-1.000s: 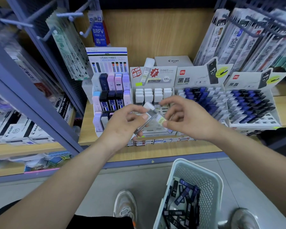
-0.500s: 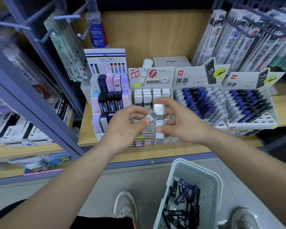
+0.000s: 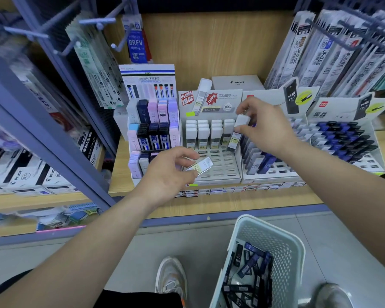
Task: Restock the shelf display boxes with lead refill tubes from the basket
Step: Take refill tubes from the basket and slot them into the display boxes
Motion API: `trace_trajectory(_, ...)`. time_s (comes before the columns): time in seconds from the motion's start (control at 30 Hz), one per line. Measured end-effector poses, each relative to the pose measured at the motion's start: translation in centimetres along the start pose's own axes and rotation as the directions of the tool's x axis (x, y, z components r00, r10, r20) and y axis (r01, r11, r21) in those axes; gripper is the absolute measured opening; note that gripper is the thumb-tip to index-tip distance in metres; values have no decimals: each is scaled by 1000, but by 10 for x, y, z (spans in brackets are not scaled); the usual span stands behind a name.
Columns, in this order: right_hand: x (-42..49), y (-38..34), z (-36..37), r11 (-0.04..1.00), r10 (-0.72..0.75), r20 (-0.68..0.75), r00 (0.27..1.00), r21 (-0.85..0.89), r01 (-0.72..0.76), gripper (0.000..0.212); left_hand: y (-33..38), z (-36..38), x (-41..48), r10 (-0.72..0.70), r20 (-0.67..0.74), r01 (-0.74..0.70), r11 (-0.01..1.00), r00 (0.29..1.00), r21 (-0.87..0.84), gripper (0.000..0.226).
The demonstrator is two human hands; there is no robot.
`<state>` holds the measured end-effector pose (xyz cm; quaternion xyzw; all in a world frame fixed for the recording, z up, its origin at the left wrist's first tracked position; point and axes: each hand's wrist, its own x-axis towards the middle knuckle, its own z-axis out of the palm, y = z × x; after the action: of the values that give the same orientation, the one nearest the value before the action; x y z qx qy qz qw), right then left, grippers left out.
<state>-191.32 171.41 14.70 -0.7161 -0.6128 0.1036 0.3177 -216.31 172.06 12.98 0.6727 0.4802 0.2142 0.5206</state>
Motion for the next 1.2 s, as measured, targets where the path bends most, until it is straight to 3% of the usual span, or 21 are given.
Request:
trace_trajectory(0.5,2,11,11,995,-23,30,999,-100,26,18,-1,-8,4,35,-47,-34,999,998,5,26)
trace_trajectory(0.63,4,10,12,998,1,27,1000,-57,0,17,-4,-8,3,58,-47,-57,998,997,25,25)
trace_trajectory(0.83,6,9,9,999,-9,123,992,-50,15,18,-6,-10,5,64,-53,-63,997,997,33,24)
trace_trajectory(0.97,7,14,12,998,-14,48,999,-66,17,22,-6,-10,5,54,-60,-52,998,997,23,24)
trace_trajectory(1.2,3,21,27,951,-240,-62,969,-216,222,10,-6,-11,4,39,-59,-39,999,998,9,24)
